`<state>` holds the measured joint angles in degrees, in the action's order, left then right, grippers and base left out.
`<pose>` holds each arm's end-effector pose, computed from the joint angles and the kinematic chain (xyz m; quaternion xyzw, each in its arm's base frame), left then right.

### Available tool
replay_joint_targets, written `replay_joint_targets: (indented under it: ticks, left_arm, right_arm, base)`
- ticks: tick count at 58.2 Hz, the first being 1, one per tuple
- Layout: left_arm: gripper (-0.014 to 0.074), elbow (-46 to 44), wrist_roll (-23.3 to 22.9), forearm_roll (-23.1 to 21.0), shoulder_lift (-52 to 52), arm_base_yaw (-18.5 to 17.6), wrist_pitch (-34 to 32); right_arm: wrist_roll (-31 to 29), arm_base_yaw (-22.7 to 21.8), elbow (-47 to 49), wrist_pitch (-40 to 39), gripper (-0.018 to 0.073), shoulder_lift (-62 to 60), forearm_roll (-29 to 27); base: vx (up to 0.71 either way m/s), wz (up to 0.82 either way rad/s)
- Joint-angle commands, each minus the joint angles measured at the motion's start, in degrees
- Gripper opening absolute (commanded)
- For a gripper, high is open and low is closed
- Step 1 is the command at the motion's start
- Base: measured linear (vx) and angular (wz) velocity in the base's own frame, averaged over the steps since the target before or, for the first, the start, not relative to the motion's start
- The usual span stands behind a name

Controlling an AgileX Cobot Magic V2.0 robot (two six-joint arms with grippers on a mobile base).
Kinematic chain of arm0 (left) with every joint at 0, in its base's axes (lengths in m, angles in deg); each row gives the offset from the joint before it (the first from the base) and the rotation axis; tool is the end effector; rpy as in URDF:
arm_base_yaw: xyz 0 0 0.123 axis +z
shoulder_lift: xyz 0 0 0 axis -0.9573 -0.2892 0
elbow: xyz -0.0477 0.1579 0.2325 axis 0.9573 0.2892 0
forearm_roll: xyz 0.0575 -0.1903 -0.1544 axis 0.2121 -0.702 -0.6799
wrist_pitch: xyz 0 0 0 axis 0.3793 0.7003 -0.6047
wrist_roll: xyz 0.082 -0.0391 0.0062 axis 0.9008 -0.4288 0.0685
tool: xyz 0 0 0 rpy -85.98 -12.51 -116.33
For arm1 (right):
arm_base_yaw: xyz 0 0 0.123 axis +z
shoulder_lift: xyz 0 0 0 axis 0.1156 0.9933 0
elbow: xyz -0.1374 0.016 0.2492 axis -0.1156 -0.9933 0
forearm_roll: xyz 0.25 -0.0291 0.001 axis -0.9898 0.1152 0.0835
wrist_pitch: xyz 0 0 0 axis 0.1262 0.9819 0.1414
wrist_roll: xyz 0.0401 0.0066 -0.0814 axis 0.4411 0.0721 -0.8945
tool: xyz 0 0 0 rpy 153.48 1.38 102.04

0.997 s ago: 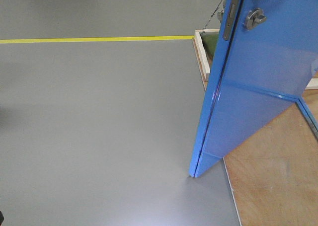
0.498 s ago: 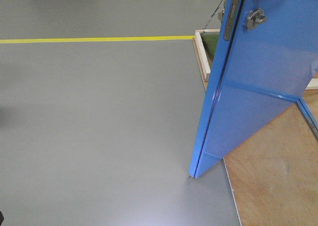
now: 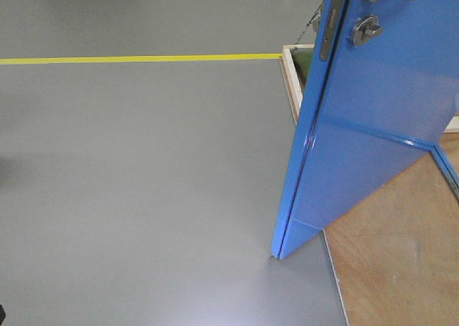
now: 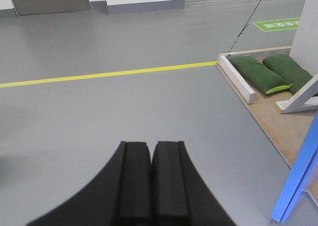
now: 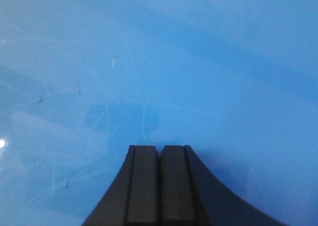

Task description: Move to blue door and open it

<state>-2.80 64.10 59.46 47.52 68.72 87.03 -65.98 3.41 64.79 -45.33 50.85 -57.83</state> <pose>0.0504 -0.0015 0.1877 0.0400 0.7973 0.0003 0.6022 0.4389 -0.0039 0.4541 0.3287 0.6043 0.4521 0.5678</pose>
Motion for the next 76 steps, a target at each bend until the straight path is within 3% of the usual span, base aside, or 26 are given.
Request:
replay_joint_targets:
  ticks: [1,76]
  left_arm:
    - [0.0073,-1.72,-0.37,-0.13,0.81,-0.05,-4.9]
    - [0.0073,-1.72,-0.37,-0.13,0.81,-0.05,-4.9]
  right_arm:
    - [-0.46,0.28,1.91,-1.16,0.0008,-2.62,-0.65]
    - [-0.46,0.28,1.91,-1.28,0.0008,-2.62,-0.61]
  base:
    - [0.08,0.0]
    - [0.16,0.07]
